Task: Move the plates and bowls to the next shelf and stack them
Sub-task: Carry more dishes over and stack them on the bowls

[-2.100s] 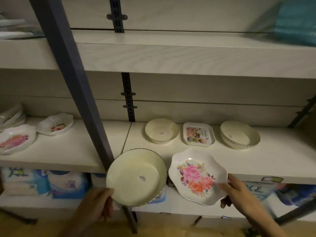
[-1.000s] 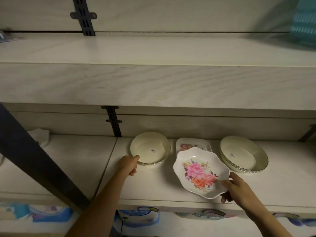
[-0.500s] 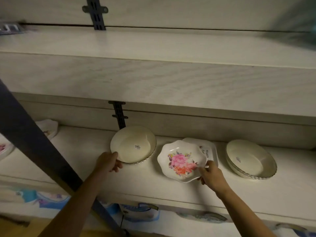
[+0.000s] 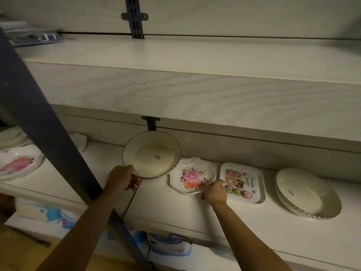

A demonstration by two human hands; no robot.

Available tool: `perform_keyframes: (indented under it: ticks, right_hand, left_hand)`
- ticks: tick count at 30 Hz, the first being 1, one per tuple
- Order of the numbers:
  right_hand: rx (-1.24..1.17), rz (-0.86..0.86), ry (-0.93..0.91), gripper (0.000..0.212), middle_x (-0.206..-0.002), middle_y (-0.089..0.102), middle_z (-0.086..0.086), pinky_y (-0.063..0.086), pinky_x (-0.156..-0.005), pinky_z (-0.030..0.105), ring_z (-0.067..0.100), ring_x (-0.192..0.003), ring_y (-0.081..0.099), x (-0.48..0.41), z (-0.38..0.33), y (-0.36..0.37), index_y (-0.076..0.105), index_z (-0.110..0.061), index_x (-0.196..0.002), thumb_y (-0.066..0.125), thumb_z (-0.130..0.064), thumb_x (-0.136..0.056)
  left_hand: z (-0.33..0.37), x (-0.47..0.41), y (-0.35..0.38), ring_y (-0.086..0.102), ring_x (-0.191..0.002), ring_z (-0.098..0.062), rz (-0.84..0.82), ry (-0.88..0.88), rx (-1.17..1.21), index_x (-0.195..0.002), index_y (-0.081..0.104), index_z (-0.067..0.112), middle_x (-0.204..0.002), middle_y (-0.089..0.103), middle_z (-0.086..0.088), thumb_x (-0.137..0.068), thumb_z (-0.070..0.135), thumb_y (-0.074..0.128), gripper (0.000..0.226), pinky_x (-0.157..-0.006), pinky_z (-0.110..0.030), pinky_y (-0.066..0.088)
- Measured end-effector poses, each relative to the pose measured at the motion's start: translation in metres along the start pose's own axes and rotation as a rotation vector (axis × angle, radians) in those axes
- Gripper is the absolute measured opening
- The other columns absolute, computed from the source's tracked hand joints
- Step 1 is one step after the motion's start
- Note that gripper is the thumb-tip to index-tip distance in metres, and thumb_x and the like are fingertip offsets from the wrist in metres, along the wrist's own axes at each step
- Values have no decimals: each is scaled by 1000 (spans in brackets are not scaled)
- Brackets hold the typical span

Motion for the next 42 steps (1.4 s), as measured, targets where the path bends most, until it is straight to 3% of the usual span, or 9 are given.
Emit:
perform_keyframes:
  ticks: [3,6,10,13,17,23,28,35,42]
  right_hand:
    - [-42,4,54,27,-73,59,10,58,-70,43,23,-53,58,1,1,9,38,-1,-105,53,-20,-93]
    - [-64,-10,94,34,-102,65,22,59,-61,37,27,-65,63,-1,2,14,44,4,-116,52,-21,-94]
    - [-116,-69,103,34,-109,61,21,55,-45,24,24,-64,64,3,4,11,43,2,-119,50,-21,-95]
    - [-81,-108,65,36,-113,62,19,59,-72,38,30,-83,68,10,4,-4,42,-1,-122,48,-24,-95]
    - [30,-167,-15,19,-97,71,18,57,-84,43,31,-83,69,24,14,-48,52,-8,-108,45,-20,-95]
    - [114,-137,-48,8,-87,71,12,57,-60,25,22,-60,67,42,54,-144,56,-15,-95,51,-21,-93]
    - [278,-114,-74,12,-85,73,4,51,-62,19,15,-59,68,48,90,-221,57,-16,-96,48,-23,-92]
    - [343,-158,-78,16,-81,72,0,54,-70,25,16,-64,70,41,132,-302,58,-14,-97,47,-23,-93]
    - [351,-190,-89,11,-77,69,-1,56,-75,32,13,-61,68,38,155,-338,58,-18,-93,48,-19,-93]
  left_hand:
    - [0,0,-1,46,-22,-7,8,1,19,-64,58,0,-31,56,-1,-90,12,37,36,-41,-21,40]
    - [1,0,0,45,-22,-6,5,14,29,-66,58,-2,-31,56,-1,-90,11,37,35,-31,-13,37]
    - [4,2,9,46,-23,-5,-28,47,4,-70,59,-2,-31,56,-1,-91,10,37,32,-46,-25,38]
    - [11,3,25,45,-23,-5,-73,90,-19,-71,58,-3,-30,56,0,-91,10,39,31,-44,-23,39]
    - [26,7,62,45,-21,-9,-136,123,-43,-57,55,0,-28,54,-2,-87,8,41,34,-35,-19,35]
    - [49,37,145,42,-19,-8,-275,216,-85,-49,52,0,-25,51,-2,-88,8,40,42,-29,-13,30]
    - [65,76,222,42,-20,-8,-382,219,-66,-54,51,2,-26,51,-2,-90,9,37,40,-30,-15,27]
    - [80,121,315,41,-19,-8,-439,180,-39,-64,49,2,-25,49,-1,-90,9,36,30,-28,-12,24]
    - [80,141,379,42,-21,-8,-473,149,-88,-52,48,6,-26,49,1,-89,12,38,39,-34,-17,25]
Point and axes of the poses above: each hand's wrist, its own x-axis away from the middle knuckle, its own y-axis out of the palm, z = x × y, the point moved 6 cm from there along -x, towards the middle knuckle
